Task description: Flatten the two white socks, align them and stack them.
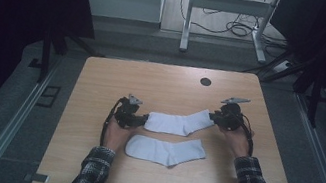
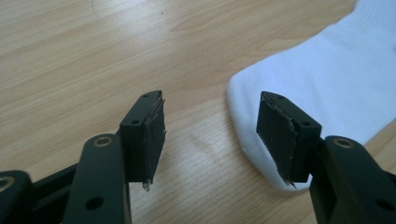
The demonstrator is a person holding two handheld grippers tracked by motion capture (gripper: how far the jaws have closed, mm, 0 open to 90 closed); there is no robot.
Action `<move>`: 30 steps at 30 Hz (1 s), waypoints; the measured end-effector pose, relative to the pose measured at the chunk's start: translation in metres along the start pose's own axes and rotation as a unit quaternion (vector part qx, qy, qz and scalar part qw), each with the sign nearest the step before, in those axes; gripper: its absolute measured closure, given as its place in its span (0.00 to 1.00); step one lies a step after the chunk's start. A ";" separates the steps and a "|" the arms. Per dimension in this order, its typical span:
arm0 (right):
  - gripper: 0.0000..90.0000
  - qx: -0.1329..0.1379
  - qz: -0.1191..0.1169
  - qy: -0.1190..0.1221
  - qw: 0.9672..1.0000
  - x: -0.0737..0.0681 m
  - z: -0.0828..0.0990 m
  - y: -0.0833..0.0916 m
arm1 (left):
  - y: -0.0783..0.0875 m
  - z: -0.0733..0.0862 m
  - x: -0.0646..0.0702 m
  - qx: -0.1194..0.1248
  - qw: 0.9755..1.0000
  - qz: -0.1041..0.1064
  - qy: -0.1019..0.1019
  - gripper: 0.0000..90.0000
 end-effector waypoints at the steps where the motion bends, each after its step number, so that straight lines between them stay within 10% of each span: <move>1: 0.74 0.000 0.002 0.001 1.000 0.001 0.001 -0.002 | 0.000 0.000 -0.001 0.000 1.000 -0.005 -0.006 0.48; 13: 0.66 -0.011 0.014 -0.001 1.000 0.015 0.018 -0.018 | -0.011 0.012 0.015 -0.016 0.999 0.020 -0.021 0.61; 21: 0.91 -0.017 -0.014 -0.036 0.999 0.005 0.024 -0.019 | -0.008 0.012 0.023 -0.015 0.998 0.055 -0.026 0.92; 30: 0.92 -0.009 -0.019 -0.022 1.000 -0.008 0.018 -0.006 | 0.007 0.003 0.015 0.000 0.998 0.051 -0.028 0.94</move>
Point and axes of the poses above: each handheld gripper's, and its own axes: y roughly backward along the jaws, z roughly out of its underside, x roughly to its right, the point moved 10 cm from there along -y, roughly forward along the jaws, and after that the axes turned 13 degrees about -z, right-handed, at the moved point
